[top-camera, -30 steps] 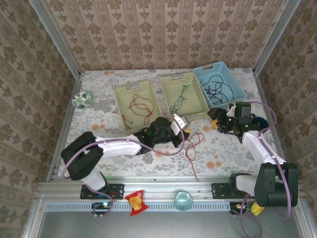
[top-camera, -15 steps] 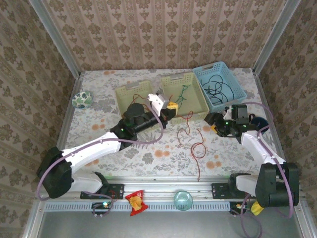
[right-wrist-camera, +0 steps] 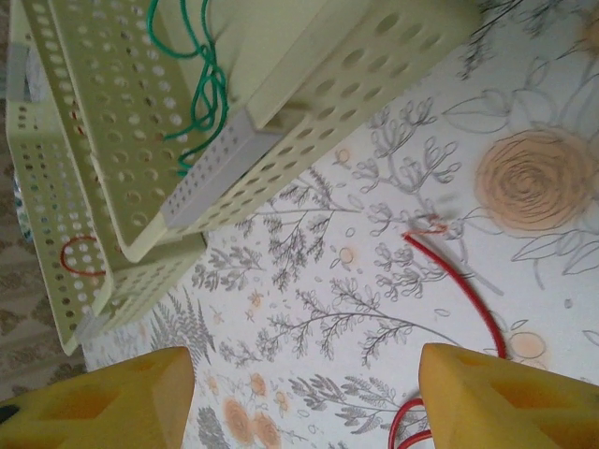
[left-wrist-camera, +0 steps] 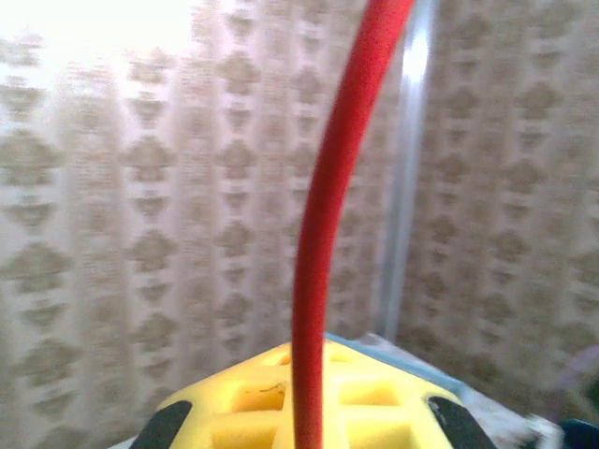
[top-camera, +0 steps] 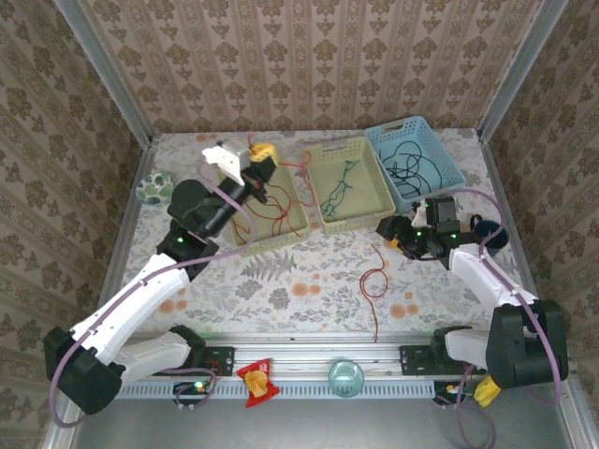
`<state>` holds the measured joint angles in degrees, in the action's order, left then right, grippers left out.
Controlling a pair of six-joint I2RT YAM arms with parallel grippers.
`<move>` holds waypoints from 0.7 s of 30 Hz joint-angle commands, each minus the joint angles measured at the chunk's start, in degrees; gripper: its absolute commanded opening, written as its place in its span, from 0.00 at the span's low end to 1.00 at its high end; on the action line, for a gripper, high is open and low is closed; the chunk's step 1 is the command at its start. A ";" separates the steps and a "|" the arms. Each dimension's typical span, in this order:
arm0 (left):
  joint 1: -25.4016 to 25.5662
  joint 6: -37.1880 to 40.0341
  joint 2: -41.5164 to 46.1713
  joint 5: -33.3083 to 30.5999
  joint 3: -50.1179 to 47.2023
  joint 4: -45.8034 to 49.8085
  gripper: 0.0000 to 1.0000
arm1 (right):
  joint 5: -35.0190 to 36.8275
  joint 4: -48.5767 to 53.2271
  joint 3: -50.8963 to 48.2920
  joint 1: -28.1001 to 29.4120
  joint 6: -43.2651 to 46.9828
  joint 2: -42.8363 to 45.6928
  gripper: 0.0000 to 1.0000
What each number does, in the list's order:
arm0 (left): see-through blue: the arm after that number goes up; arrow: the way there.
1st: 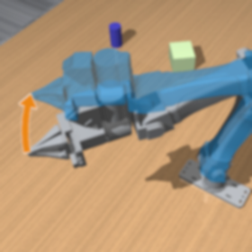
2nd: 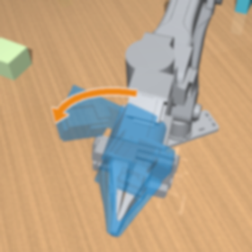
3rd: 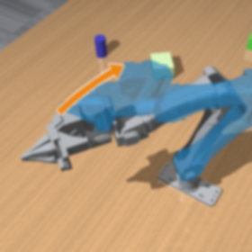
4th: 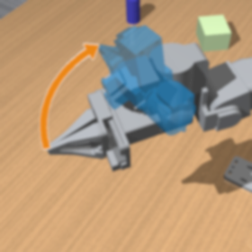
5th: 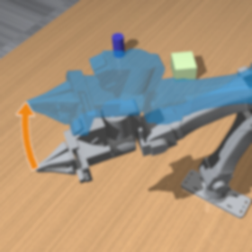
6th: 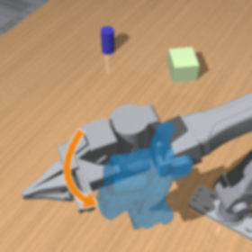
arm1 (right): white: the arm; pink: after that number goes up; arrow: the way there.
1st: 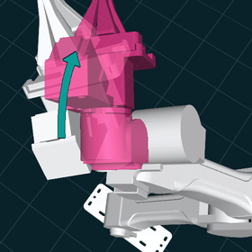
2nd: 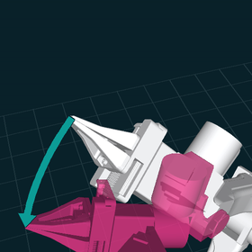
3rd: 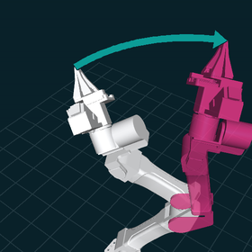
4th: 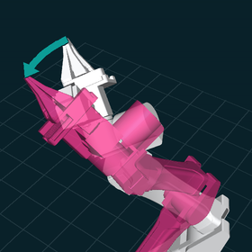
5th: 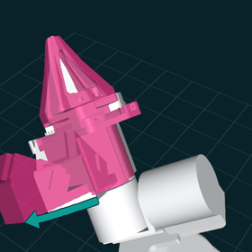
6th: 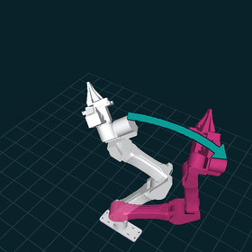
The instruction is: Untangle the cables
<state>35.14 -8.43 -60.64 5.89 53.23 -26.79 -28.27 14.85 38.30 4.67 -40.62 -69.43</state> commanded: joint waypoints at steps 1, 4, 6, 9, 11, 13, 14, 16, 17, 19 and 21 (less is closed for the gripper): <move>-5.71 -3.05 -1.67 -4.64 -1.73 2.33 0.00 | 1.70 1.92 1.71 3.27 1.73 -2.18 0.65; -10.86 -7.48 -4.23 -4.26 -4.36 -0.76 0.00 | 2.76 4.31 2.01 5.23 2.46 -4.93 0.65; -12.22 -7.84 -6.78 -3.67 -5.18 -0.81 0.00 | 4.16 6.34 2.85 5.35 3.82 -6.06 0.65; -12.68 -8.03 -12.00 -2.69 -5.63 1.53 0.00 | 5.57 8.79 4.00 5.50 5.66 -7.48 0.65; -12.52 -9.36 -15.11 -1.72 -7.27 1.24 0.00 | 6.83 10.62 4.54 5.63 6.31 -8.58 0.65; -11.93 -11.91 -16.54 -2.89 -9.49 0.33 0.00 | 8.58 12.23 4.59 5.90 6.69 -9.10 0.65; -11.67 -13.23 -16.87 -3.59 -10.63 -0.10 0.00 | 9.90 12.91 4.50 6.08 6.78 -9.08 0.65; -10.72 -15.03 -16.90 -5.83 -12.10 0.45 0.00 | 11.87 14.06 4.26 6.07 7.12 -9.06 0.65; -10.15 -15.72 -16.75 -7.54 -12.45 1.86 0.00 | 12.69 14.72 4.23 6.09 7.13 -9.14 0.65; -9.34 -16.72 -16.29 -10.09 -13.08 3.73 0.33 | 13.79 15.59 4.36 6.16 7.55 -9.61 0.65; -7.12 -16.97 -15.36 -11.85 -14.14 3.74 0.61 | 14.16 18.01 4.74 6.25 8.26 -9.80 0.65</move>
<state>26.24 -22.46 -78.15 -1.78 39.77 -23.29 -17.30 27.64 41.47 10.44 -34.20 -78.30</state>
